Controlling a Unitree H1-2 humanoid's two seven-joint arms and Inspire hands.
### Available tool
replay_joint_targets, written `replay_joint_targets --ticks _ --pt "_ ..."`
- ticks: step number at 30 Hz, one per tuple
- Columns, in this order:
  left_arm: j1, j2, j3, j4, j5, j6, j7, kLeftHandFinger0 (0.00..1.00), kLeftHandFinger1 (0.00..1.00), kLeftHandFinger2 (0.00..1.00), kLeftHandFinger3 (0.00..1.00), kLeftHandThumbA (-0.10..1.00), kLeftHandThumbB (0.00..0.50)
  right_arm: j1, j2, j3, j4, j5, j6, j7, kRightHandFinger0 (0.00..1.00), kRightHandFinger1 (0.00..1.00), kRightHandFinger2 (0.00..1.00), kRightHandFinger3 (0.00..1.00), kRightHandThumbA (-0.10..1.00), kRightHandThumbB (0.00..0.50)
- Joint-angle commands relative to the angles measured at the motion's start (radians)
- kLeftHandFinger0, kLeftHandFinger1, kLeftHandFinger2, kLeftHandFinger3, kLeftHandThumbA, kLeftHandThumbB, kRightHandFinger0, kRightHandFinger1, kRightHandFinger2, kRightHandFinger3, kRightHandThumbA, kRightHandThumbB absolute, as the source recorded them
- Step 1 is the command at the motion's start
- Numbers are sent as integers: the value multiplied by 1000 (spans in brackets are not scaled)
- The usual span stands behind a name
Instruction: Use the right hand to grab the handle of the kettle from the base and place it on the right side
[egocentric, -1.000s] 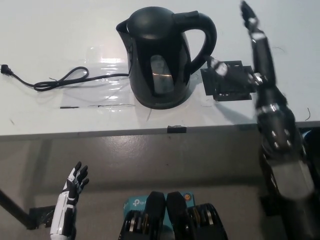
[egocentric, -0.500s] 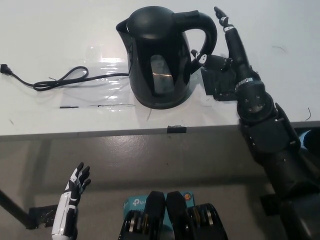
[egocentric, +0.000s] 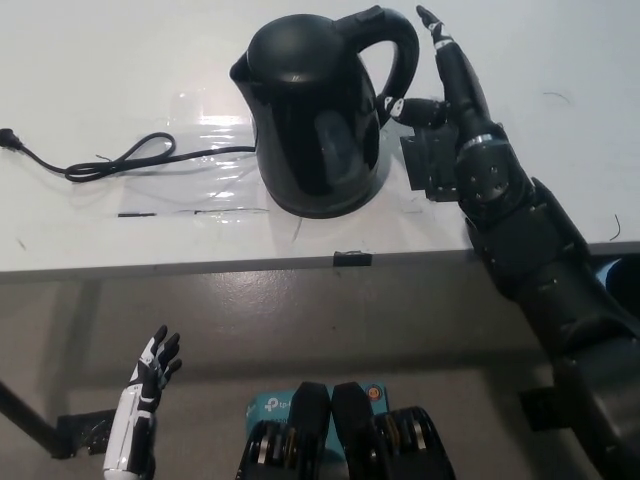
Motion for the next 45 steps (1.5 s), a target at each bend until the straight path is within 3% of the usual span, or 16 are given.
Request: replay_joint_targets --ticks 1,19,23,30,37,39,40,41,42,43,44,45 --pt "6 0 -1 -19 -29 -37 -17 1000 1000 1000 1000 1000 500 -110 -2 17 20 -16 -60 -44 1000 1000 1000 1000 821 274" --pt "-3 4 9 -20 -46 -37 -33 1000 1000 1000 1000 1000 500 -157 0 13 90 6 -91 -41 1000 1000 1000 1000 838 287" --pt "-4 4 4 -19 -30 -37 -25 1000 1000 1000 1000 1000 500 -166 0 5 86 15 -87 -33 1000 1000 1000 1000 785 272" --pt "3 1 1 -22 -32 -37 -27 1000 1000 1000 1000 1000 500 -196 2 13 133 9 -82 -38 1000 1000 1000 1000 783 292" --pt "-1 2 -2 -24 -32 -37 -30 1000 1000 1000 1000 1000 500 -238 6 34 169 -12 -81 -62 1000 1000 1000 1000 731 271" --pt "-3 3 -3 -25 -33 -37 -31 1000 1000 1000 1000 1000 500 -251 6 45 178 -18 -95 -78 1000 1000 1000 1000 660 254" --pt "-4 4 -4 -25 -29 -37 -29 1000 1000 1000 1000 1000 500 -259 8 42 182 -11 -99 -83 1000 1000 1000 1000 562 256" --pt "-3 4 -6 -26 -23 -37 -25 1000 1000 1000 1000 1000 500 -272 9 50 189 -16 -92 -87 873 980 1000 1000 412 259" --pt "-2 4 -6 -26 -28 -37 -30 1000 1000 1000 1000 1000 500 -283 10 62 199 -27 -77 -95 671 773 867 929 261 269" --pt "-1 4 -6 -28 -29 -37 -30 1000 1000 1000 1000 1000 495 -292 12 85 210 -48 -57 -117 305 400 511 548 31 256" --pt "-1 4 -7 -28 -28 -37 -31 1000 1000 1000 1000 1000 495 -293 12 90 213 -48 -56 -121 232 351 476 506 -2 259" --pt "-2 5 -8 -29 -26 -37 -30 1000 1000 1000 1000 1000 489 -296 12 125 226 -84 -40 -165 9 31 92 256 -96 243"
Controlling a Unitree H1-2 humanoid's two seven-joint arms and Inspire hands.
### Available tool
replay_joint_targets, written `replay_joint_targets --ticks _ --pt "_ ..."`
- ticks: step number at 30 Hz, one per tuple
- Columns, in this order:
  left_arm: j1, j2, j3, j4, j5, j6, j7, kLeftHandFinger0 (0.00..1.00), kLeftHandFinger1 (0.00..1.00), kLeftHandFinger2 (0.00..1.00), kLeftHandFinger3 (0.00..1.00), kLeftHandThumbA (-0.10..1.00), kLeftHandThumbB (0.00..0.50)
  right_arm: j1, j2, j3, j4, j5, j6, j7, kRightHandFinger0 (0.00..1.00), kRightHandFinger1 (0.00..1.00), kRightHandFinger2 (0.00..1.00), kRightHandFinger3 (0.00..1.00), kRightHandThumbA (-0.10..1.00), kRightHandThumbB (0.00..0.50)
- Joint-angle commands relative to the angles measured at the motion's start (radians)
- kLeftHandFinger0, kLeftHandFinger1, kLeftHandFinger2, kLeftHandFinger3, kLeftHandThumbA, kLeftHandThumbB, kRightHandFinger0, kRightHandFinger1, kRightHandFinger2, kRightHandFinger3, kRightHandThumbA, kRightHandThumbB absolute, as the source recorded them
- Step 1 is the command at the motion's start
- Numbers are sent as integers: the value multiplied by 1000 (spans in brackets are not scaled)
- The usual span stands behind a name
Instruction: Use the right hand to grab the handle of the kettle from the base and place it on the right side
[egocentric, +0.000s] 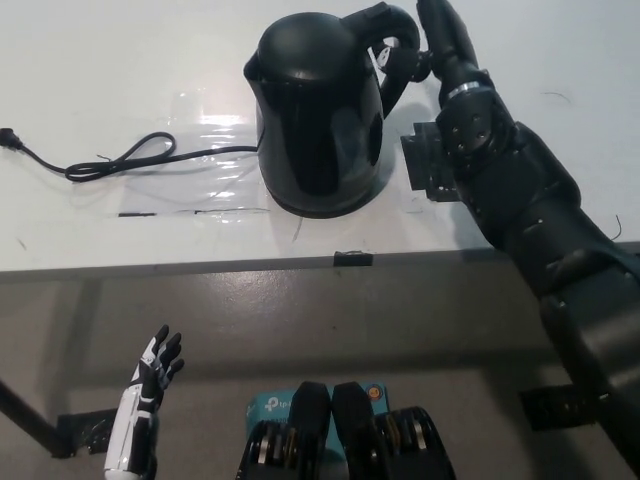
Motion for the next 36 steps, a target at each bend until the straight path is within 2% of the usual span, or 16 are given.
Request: replay_joint_targets --ticks 1,3,4,5,7,8,10,16,19,21,22,25,27,28,33,36 --pt "-5 7 -8 -29 -7 -37 -17 1000 1000 1000 1000 1000 488 -116 -1 65 12 -81 11 -142 2 6 103 203 -99 233" --pt "-11 9 -7 -28 -2 -37 -10 1000 1000 1000 1000 1000 495 -111 -2 79 18 -75 -7 -142 0 41 284 282 -100 210" --pt "-10 10 -7 -29 -7 -37 -14 1000 1000 1000 1000 1000 490 -108 -2 86 22 -74 -13 -137 0 49 354 467 -100 239" --pt "-10 11 -5 -28 -19 -37 -24 1000 1000 1000 1000 1000 490 -104 -1 88 26 -70 -16 -127 0 39 373 255 -100 214" --pt "-11 12 -4 -28 -20 -37 -25 1000 1000 1000 1000 1000 480 -96 -2 83 27 -60 -27 -112 0 81 520 205 -100 193" --pt "-12 13 -4 -28 -21 -37 -26 1000 1000 1000 1000 1000 478 -93 -4 80 28 -57 -29 -107 0 174 654 298 -100 183" --pt "-13 14 -2 -28 -33 -37 -36 1000 1000 1000 1000 1000 475 -88 -5 74 28 -51 -27 -111 0 240 703 485 -100 176" --pt "-15 12 6 -26 -29 -37 -31 1000 1000 1000 1000 1000 499 -83 -13 63 30 -38 -59 -117 0 313 749 654 -100 147" --pt "-14 11 7 -26 -37 -37 -43 1000 1000 1000 1000 1000 483 -89 -7 6 25 13 -67 -140 0 366 789 824 -100 146" --pt "-11 7 8 -24 -42 -37 -47 1000 1000 1000 1000 1000 489 -89 -2 -21 21 23 -83 -173 0 336 756 787 -100 180" --pt "-13 4 9 -20 -47 -37 -49 1000 1000 1000 1000 1000 492 -92 -2 -31 16 23 -96 -202 0 306 731 751 -100 161" --pt "-15 3 14 -18 -50 -37 -53 1000 1000 1000 1000 1000 485 -107 -6 -51 3 21 -111 -240 0 308 759 820 -100 127" --pt "-19 3 15 -16 -48 -37 -52 1000 1000 1000 1000 1000 493 -119 -11 -67 -6 21 -136 -285 0 196 629 591 -100 74" --pt "-21 4 16 -14 -44 -37 -49 1000 1000 1000 1000 1000 494 -127 -14 -83 -14 29 -144 -301 0 174 611 570 -100 53" --pt "-25 6 24 -4 -45 -37 -43 1000 1000 1000 1000 1000 500 -159 -44 -112 -35 21 -193 -380 0 113 632 755 -100 30" --pt "-16 5 26 -5 -50 -37 -51 1000 1000 1000 1000 1000 483 -161 -80 -121 -46 13 -217 -387 0 95 603 726 -100 34"
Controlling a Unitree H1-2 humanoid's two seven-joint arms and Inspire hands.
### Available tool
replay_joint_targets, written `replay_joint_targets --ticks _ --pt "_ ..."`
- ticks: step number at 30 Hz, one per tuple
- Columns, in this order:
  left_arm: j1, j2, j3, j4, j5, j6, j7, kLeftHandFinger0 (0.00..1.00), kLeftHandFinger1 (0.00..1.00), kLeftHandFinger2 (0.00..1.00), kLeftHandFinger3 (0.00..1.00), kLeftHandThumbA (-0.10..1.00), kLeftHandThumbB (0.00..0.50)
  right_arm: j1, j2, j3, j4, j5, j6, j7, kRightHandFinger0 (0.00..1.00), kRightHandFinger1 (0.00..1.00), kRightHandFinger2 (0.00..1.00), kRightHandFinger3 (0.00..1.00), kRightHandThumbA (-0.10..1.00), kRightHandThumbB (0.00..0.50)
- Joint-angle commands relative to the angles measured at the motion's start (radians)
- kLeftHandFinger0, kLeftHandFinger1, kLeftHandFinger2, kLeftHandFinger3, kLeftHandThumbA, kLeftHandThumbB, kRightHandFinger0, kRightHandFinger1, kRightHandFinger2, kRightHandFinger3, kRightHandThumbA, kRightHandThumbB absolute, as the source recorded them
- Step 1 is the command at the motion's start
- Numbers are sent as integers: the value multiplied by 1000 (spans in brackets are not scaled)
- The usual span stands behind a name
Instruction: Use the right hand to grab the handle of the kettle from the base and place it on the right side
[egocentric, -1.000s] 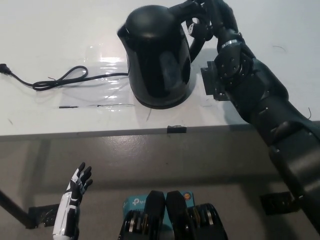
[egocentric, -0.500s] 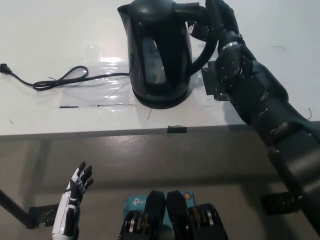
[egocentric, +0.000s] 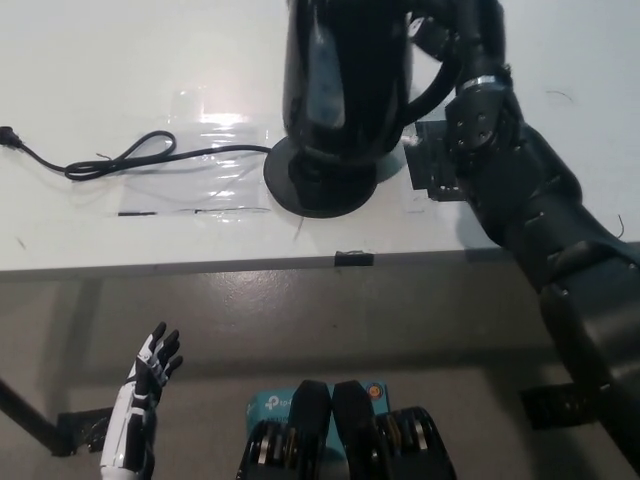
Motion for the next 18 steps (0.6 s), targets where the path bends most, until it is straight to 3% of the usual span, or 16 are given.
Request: replay_joint_targets --ticks 1,6,9,10,18 --pt "-4 3 5 -11 -18 -37 -21 1000 1000 1000 1000 1000 477 -137 -84 -28 -86 19 -163 -137 0 98 601 721 -100 42" --pt "-1 -1 8 -11 -18 -37 -21 1000 1000 1000 1000 1000 473 -117 -136 -29 -99 10 -154 -145 0 149 642 745 -100 61" --pt "5 -1 10 -13 -11 -37 -18 1000 1000 1000 1000 1000 486 -94 -156 -25 -100 7 -153 -147 0 171 647 707 -100 58" --pt "5 -2 10 -13 -10 -37 -18 1000 1000 1000 1000 1000 485 -85 -165 -22 -96 6 -164 -147 0 176 634 654 -100 70" --pt "0 -3 15 -6 -15 -37 -24 1000 1000 1000 1000 1000 478 -43 -212 7 -64 -17 -159 -161 0 98 547 557 -100 117"
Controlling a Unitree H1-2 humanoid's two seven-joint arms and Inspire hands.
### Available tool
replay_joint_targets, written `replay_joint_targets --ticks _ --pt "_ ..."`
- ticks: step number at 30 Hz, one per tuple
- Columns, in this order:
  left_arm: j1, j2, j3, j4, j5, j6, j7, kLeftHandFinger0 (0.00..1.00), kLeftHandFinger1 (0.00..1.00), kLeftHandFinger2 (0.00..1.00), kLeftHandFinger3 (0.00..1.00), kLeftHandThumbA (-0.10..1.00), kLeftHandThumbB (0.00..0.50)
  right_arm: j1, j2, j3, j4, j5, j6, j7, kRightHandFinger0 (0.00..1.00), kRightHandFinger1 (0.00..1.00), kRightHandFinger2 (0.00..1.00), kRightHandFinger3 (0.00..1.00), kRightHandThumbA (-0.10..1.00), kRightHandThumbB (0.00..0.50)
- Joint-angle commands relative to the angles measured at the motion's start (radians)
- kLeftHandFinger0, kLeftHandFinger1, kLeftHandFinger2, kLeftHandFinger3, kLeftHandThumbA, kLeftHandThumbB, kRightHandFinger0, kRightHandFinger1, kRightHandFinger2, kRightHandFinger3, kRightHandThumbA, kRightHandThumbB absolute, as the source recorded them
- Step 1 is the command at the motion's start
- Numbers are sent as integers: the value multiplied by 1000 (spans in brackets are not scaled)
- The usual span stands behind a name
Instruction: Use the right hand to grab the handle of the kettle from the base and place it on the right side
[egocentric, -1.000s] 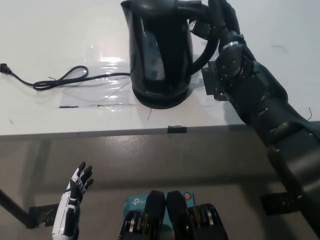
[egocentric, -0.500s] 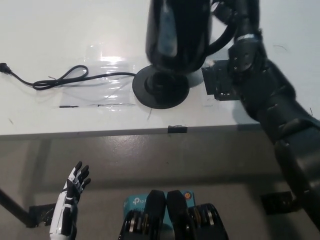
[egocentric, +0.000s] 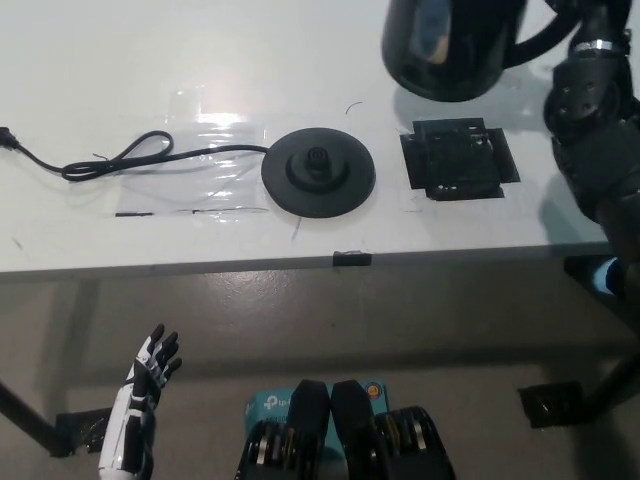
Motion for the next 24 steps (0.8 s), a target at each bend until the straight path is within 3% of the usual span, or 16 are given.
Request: replay_joint_targets --ticks 1,4,8,15,20,21,24 --pt "-1 0 6 -8 -9 -37 -13 1000 1000 1000 1000 1000 477 -55 -45 23 -20 -24 -85 -90 0 107 549 554 -100 125" --pt "2 1 7 -8 -11 -37 -17 1000 1000 1000 1000 1000 477 -34 -44 28 -15 -16 -92 -85 0 114 554 564 -100 126" --pt "8 -3 6 -10 -5 -37 -12 1000 1000 1000 1000 1000 478 18 -29 41 -36 -16 -117 -89 0 24 454 491 -100 137" --pt "6 -1 11 -2 -12 -37 -16 1000 1000 1000 1000 1000 486 79 -1 82 -39 -40 -117 -106 0 29 485 523 -100 141" --pt "4 -2 12 -3 -12 -37 -17 1000 1000 1000 1000 1000 485 123 5 116 -38 -54 -117 -134 0 88 556 570 -100 116" --pt "4 -1 12 -2 -12 -37 -17 1000 1000 1000 1000 1000 486 134 5 123 -38 -58 -117 -145 0 135 616 606 -100 93" --pt "3 -2 16 -2 -15 -37 -17 1000 1000 1000 1000 1000 482 164 -7 150 -47 -73 -117 -169 0 218 688 665 -100 96"
